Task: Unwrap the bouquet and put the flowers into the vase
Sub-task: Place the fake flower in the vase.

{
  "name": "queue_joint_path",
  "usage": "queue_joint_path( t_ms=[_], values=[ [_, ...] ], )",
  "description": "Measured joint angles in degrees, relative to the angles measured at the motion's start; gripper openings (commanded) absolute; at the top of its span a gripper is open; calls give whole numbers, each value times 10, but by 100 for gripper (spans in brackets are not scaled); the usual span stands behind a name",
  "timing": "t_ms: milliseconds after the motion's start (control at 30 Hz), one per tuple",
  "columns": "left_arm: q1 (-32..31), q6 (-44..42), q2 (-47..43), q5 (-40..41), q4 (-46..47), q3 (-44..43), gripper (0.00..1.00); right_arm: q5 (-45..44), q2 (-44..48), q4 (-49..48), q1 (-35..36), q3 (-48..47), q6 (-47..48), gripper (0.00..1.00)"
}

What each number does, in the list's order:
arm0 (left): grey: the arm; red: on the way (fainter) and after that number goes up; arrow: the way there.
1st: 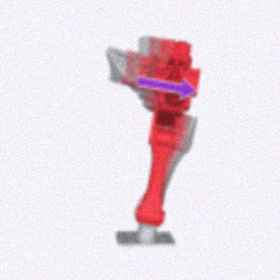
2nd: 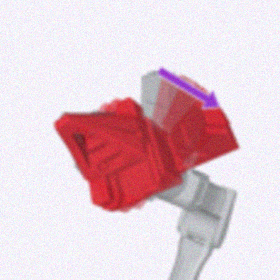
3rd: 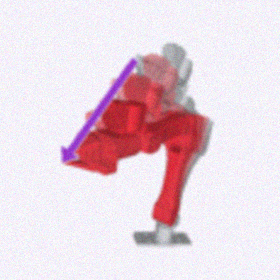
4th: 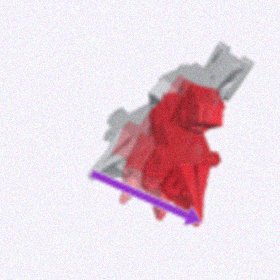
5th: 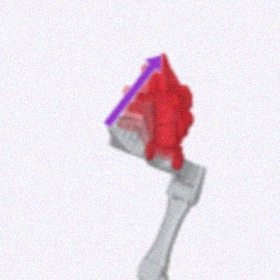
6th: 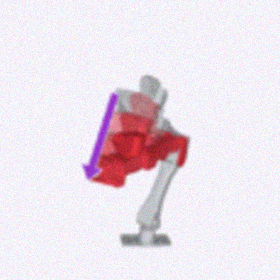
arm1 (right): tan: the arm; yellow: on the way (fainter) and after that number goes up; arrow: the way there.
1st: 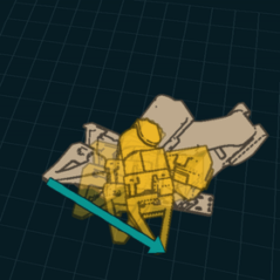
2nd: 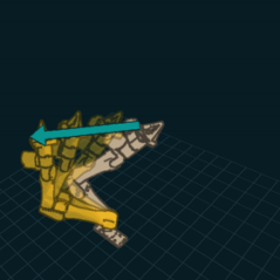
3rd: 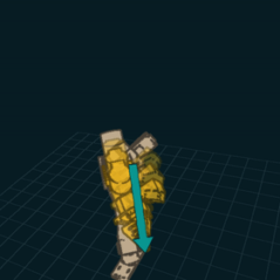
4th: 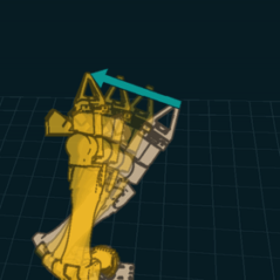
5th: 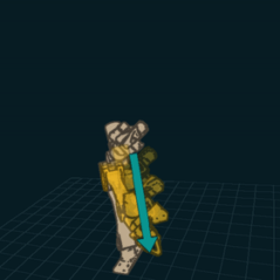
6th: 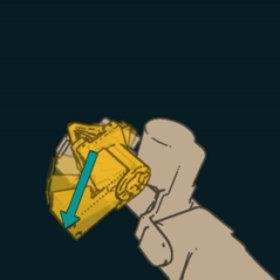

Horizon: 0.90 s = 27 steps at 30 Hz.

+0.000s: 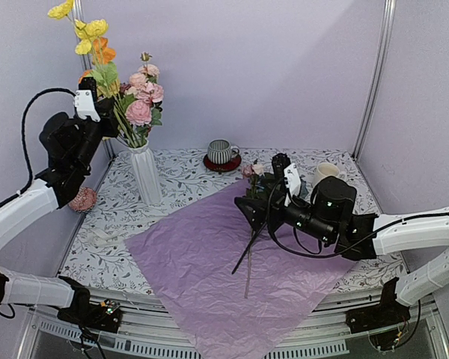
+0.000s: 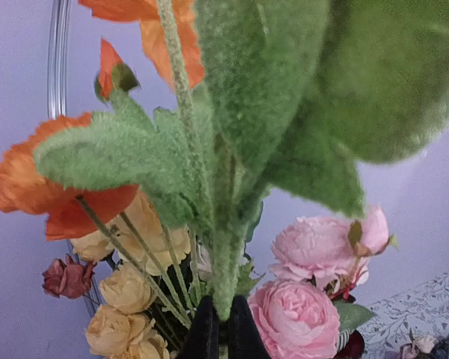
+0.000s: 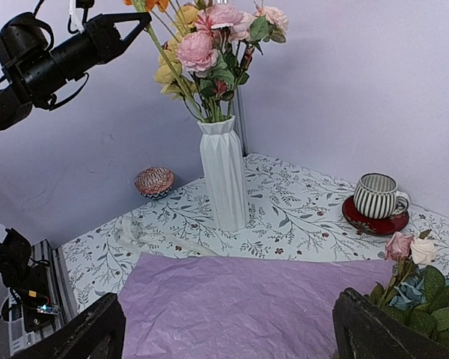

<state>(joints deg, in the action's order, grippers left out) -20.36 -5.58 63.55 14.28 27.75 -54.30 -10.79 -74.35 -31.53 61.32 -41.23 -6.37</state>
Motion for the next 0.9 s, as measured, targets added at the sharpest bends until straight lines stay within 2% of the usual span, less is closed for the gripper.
queue_joint_path(
  t_ms=[333, 600, 900],
  values=[
    [10, 36, 21, -13, 23, 47, 0, 0, -26, -23, -3, 15, 0, 99],
    [12, 30, 40, -31, 25, 48, 0, 0, -30, -32, -3, 16, 1, 99],
    [13, 14, 61, -32, -20, 25, 0, 0, -35, -40, -3, 24, 2, 99]
  ],
)
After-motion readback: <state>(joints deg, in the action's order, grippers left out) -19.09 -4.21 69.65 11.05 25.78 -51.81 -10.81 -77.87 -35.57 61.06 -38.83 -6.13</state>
